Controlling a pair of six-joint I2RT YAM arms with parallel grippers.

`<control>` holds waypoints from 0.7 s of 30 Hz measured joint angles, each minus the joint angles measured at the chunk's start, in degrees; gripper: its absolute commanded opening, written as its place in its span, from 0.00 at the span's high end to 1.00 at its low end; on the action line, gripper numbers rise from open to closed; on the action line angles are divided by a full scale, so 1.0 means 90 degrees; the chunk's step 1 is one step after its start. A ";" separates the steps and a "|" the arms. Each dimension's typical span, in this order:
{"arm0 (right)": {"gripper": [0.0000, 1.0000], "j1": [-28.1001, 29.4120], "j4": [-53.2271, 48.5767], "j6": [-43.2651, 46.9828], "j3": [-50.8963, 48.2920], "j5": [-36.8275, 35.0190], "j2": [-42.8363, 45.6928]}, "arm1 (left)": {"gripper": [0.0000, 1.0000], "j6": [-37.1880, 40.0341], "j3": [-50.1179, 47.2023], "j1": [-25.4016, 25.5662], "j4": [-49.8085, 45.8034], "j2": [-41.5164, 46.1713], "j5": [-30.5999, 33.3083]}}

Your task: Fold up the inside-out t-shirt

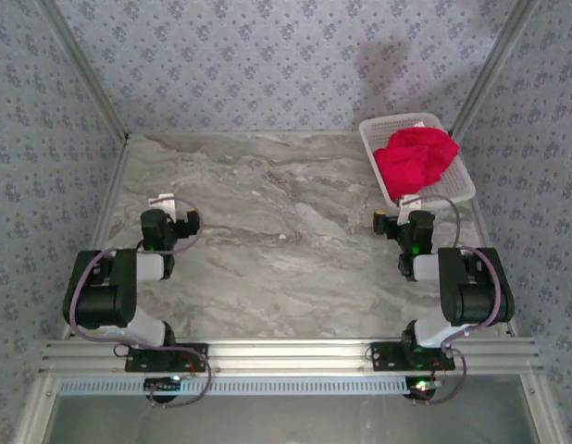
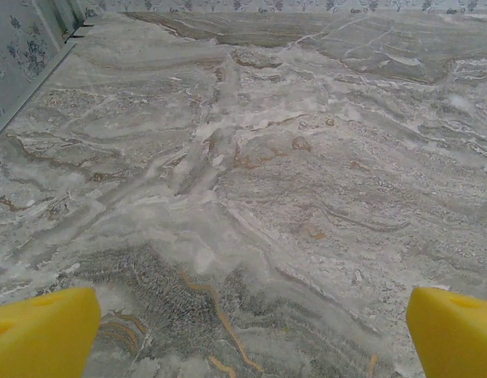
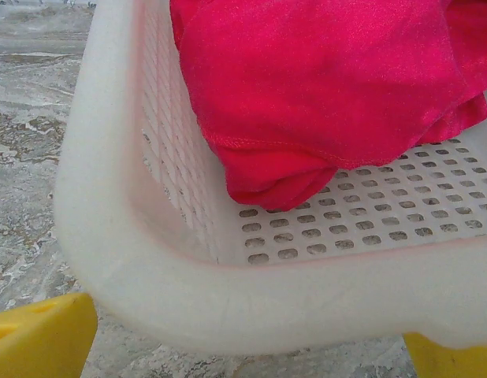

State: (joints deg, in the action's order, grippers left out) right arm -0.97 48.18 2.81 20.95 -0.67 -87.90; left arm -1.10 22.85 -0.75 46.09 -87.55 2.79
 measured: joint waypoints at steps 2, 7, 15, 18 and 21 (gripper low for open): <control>0.00 0.0000 0.0000 0.0000 0.0000 0.0002 0.0000 | 0.00 0.0000 0.0000 0.0000 0.0000 0.0000 0.0000; 0.00 0.0000 0.0000 0.0000 -0.0002 0.0002 0.0000 | 0.00 0.0000 0.0000 0.0000 -0.0002 0.0000 0.0000; 0.00 -0.0022 0.0000 -0.0002 0.0000 0.0005 0.0000 | 0.00 0.0000 0.0000 0.0000 0.0000 0.0000 0.0000; 0.00 -0.0051 -0.0002 -0.0002 0.0000 0.0012 0.0000 | 0.00 0.0000 0.0000 0.0000 0.0000 0.0000 0.0000; 0.00 -0.0061 -0.0002 -0.0002 -0.0002 0.0024 0.0000 | 0.00 0.0000 0.0000 0.0000 0.0000 0.0000 0.0000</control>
State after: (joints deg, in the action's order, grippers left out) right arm -1.52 48.16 2.79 20.93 -0.45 -87.90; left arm -1.10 22.85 -0.75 46.09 -87.55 2.79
